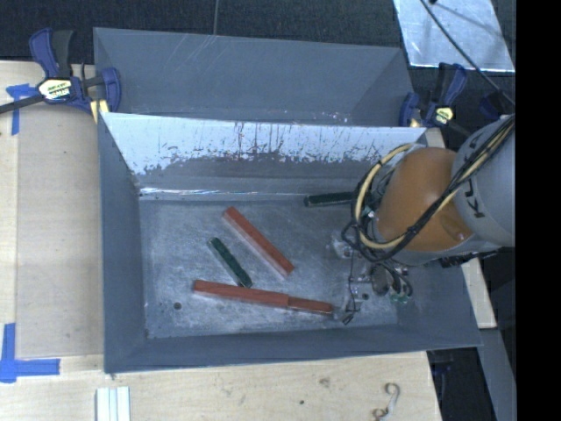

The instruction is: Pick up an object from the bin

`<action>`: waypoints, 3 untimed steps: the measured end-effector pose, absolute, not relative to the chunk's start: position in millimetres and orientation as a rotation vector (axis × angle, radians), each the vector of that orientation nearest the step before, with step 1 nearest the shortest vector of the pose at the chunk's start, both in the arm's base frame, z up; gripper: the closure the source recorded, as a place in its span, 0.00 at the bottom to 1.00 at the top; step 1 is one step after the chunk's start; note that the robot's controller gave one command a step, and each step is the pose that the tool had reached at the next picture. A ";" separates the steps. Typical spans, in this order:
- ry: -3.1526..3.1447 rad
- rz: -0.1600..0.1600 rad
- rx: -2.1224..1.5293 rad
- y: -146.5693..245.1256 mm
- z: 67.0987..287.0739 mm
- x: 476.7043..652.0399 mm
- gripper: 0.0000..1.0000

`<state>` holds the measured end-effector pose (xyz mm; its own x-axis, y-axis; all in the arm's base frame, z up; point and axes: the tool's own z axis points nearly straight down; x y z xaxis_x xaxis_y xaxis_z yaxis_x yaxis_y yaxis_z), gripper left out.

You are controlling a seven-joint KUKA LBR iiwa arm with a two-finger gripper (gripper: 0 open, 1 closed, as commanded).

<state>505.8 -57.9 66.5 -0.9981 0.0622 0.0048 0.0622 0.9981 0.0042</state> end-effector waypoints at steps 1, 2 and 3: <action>-3.144 -0.005 0.022 36.8 101.3 488.6 0.00; -3.138 0.000 -0.035 28.1 99.9 485.3 0.00; -3.145 0.000 0.036 23.7 69.8 486.0 0.00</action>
Offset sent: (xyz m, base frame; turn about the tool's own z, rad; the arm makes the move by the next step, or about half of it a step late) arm -0.0174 0.0896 0.0335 -0.0669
